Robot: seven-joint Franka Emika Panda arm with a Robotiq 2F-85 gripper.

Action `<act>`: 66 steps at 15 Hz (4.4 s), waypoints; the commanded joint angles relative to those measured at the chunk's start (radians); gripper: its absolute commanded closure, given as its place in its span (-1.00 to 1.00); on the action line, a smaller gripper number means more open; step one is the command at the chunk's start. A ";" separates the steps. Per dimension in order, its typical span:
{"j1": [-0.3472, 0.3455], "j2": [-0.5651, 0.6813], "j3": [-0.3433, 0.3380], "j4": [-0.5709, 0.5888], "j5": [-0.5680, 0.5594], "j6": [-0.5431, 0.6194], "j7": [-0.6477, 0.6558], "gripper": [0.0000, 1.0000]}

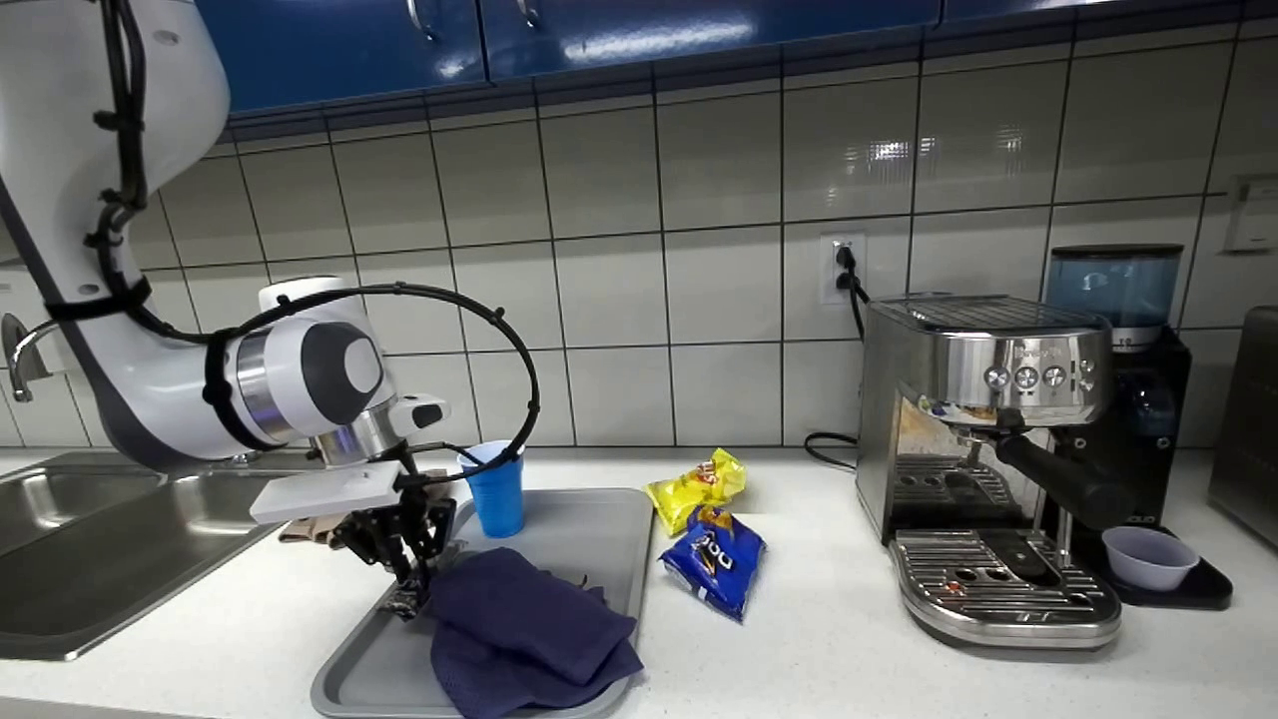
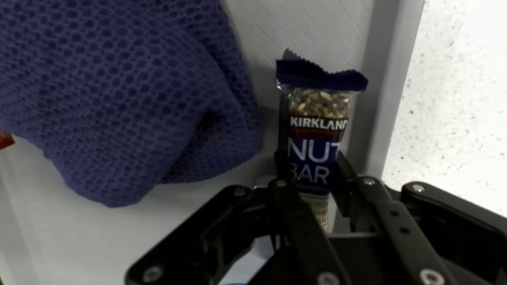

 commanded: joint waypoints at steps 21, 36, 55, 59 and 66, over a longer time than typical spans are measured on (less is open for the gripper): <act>-0.011 -0.252 -0.082 -0.037 -0.008 0.042 0.035 -1.00; -0.039 -0.254 -0.282 -0.004 -0.035 0.045 0.124 -1.00; -0.051 -0.207 -0.413 -0.009 -0.022 0.052 0.099 -1.00; -0.051 -0.207 -0.413 -0.009 -0.022 0.053 0.099 -1.00; -0.047 -0.153 -0.420 0.035 -0.011 0.038 0.131 -1.00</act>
